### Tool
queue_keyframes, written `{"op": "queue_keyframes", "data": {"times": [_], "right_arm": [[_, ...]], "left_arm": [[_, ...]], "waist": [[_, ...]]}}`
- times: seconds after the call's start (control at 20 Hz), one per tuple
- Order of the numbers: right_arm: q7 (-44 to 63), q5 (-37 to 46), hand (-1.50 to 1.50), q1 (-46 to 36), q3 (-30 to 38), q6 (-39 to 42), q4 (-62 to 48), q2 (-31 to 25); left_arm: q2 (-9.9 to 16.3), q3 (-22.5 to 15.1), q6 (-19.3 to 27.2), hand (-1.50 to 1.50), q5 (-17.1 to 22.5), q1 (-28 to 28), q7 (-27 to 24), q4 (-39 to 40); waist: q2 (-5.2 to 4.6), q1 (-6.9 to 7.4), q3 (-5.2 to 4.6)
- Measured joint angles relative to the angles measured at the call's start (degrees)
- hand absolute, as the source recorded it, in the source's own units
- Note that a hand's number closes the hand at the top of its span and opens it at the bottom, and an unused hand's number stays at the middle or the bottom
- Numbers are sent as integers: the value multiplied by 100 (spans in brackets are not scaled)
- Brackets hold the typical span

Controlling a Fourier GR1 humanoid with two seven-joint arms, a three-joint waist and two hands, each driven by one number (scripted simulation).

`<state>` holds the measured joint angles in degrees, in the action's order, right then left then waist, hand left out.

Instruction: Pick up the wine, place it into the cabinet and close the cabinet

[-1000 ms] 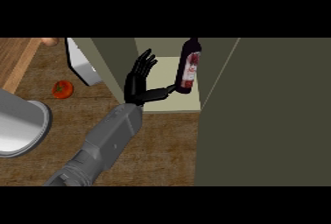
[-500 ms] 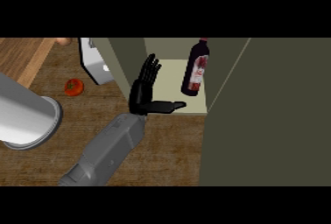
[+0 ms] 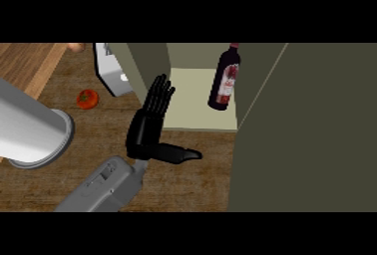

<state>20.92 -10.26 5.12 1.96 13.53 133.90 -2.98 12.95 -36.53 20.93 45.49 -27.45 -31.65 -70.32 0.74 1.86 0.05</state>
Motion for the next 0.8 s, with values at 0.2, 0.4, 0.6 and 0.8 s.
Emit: {"op": "queue_keyframes", "data": {"times": [0.2,0.4,0.6,0.8], "right_arm": [[77,117,-150,-28,-171,-56,105,62],[108,86,150,-27,-170,112,123,-83],[220,301,150,-138,-443,380,110,-296],[303,103,150,50,-744,922,188,-609]], "left_arm": [[469,-123,492,-150,-182,695,454,-1524],[867,-139,753,-150,-388,1336,733,-2690],[1130,-95,876,-150,-558,1898,766,-3349],[1459,77,1023,-150,-652,2433,737,-3901]], "waist": [[-21,-51,-2],[-39,-97,-2],[-48,-100,-3],[-48,-98,-3]]}}
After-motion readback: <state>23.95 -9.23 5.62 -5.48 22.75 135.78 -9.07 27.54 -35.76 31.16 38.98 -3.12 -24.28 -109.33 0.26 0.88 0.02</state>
